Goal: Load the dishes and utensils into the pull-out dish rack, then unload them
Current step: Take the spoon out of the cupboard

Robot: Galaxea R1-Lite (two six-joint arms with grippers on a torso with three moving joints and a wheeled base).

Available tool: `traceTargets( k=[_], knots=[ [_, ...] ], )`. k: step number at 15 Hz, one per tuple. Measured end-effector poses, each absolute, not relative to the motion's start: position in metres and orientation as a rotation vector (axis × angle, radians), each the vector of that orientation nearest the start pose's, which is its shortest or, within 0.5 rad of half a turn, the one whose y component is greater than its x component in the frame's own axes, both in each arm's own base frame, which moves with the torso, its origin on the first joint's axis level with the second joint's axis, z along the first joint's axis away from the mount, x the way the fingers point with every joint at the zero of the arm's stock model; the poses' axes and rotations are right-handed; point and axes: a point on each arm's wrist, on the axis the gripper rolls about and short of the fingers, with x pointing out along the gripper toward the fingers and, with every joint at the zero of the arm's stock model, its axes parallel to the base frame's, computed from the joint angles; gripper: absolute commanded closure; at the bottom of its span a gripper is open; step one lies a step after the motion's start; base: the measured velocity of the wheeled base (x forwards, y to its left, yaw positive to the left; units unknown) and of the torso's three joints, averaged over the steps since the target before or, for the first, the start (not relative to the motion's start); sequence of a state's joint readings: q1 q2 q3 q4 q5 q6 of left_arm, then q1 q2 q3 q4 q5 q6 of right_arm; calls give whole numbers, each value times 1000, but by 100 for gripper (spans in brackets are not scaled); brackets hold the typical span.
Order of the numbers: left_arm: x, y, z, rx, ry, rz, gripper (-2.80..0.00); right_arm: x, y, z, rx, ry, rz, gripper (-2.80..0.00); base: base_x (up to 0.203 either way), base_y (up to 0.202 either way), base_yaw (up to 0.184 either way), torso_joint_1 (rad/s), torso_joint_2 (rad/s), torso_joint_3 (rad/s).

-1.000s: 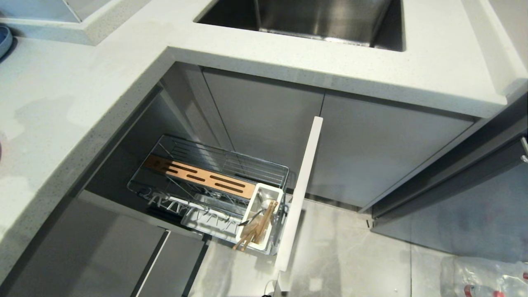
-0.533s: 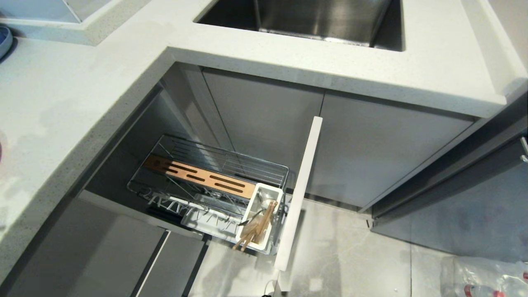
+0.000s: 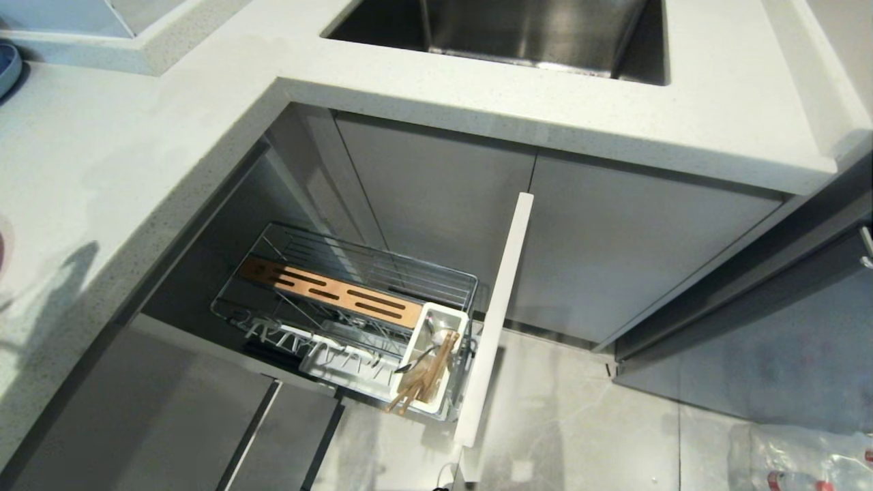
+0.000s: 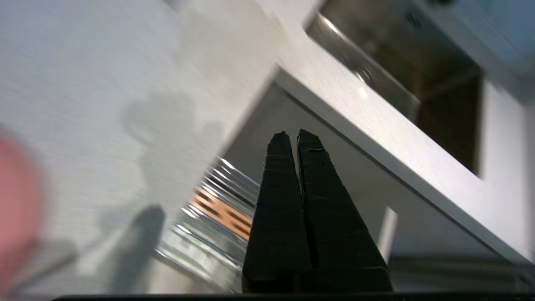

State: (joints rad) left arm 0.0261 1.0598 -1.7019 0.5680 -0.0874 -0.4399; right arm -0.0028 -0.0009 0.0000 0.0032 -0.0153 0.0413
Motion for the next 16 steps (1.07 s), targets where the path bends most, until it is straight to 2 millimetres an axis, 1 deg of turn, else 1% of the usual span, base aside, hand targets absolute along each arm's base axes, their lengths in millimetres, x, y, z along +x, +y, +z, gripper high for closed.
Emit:
traceTargets(
  k=[2,5,9,11,13,14,16],
  knots=[
    [80,-10,425,-501,92,-205,0,-23,0,75,41,2,-18,0,0,0,0,0,0,0],
    [121,-38,398,-507,388,-331,0,-23,0,75,41,2,-19,0,0,0,0,0,0,0],
    [162,-81,354,-422,780,-370,0,-23,0,75,41,2,-19,0,0,0,0,0,0,0],
    [183,-103,334,-411,926,-345,0,-23,0,75,41,2,-18,0,0,0,0,0,0,0],
    [203,-121,317,-442,1017,-271,0,-23,0,75,41,2,-18,0,0,0,0,0,0,0],
    [214,-130,310,-486,1029,-207,0,-23,0,75,41,2,-18,0,0,0,0,0,0,0],
    [231,-146,297,-592,989,-64,0,-23,0,75,41,2,-18,0,0,0,0,0,0,0]
  ],
)
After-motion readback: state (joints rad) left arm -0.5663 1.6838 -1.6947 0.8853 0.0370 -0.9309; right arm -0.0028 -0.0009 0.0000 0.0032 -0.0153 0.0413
